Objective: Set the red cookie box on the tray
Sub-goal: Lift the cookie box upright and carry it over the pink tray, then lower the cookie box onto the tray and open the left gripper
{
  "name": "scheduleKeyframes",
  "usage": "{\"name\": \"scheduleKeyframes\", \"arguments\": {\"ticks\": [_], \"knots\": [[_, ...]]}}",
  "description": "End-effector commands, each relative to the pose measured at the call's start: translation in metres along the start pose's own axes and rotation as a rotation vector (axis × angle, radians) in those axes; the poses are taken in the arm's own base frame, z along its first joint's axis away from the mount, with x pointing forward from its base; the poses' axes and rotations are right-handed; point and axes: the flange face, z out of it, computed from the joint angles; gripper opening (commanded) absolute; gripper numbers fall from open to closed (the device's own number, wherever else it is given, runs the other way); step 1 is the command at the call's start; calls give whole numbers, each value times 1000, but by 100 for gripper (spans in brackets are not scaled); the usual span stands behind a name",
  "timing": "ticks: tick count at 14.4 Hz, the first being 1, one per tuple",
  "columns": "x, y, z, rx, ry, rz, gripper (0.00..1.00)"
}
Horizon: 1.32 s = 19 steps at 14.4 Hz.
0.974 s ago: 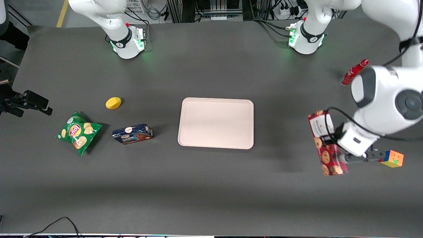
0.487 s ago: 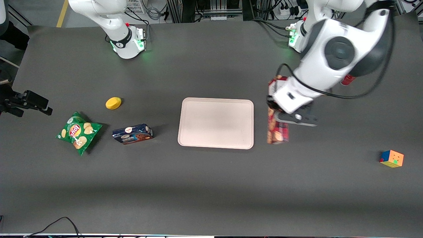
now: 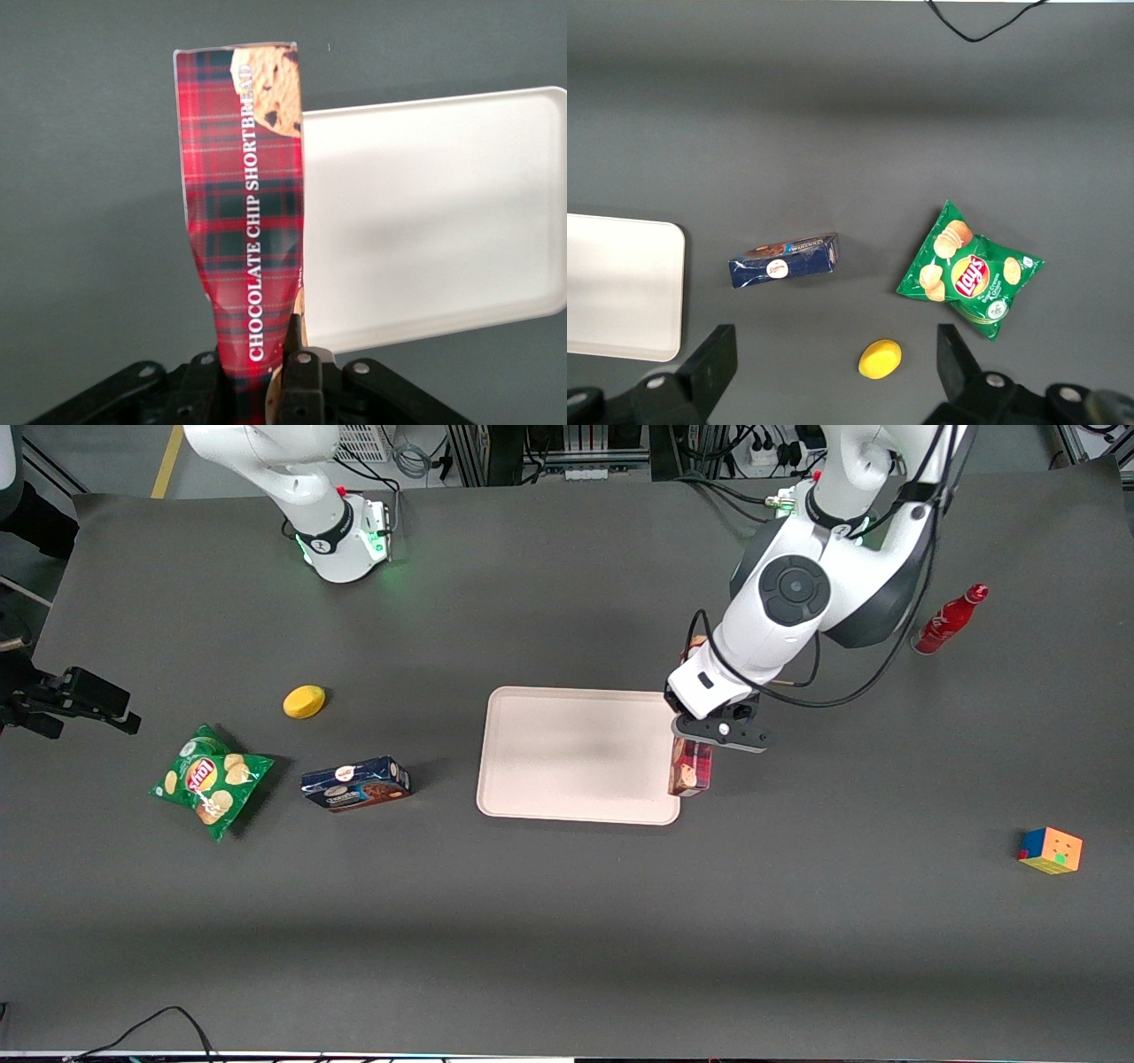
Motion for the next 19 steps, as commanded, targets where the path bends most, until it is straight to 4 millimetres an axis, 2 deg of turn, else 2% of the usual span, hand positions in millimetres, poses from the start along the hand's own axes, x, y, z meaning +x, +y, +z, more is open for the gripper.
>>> {"name": "scheduleKeyframes", "arguments": {"ticks": [1,4,7,12,15,19], "knots": [[-36,19,39,11,116,-57,0],[-41,25,83,95,168,-46,0],[-37,27,110,78,192,-28,0],[-35,30,141,44,211,-20,0],[-45,45,152,29,207,-78,0],[-45,42,163,47,199,-64,0]]}}
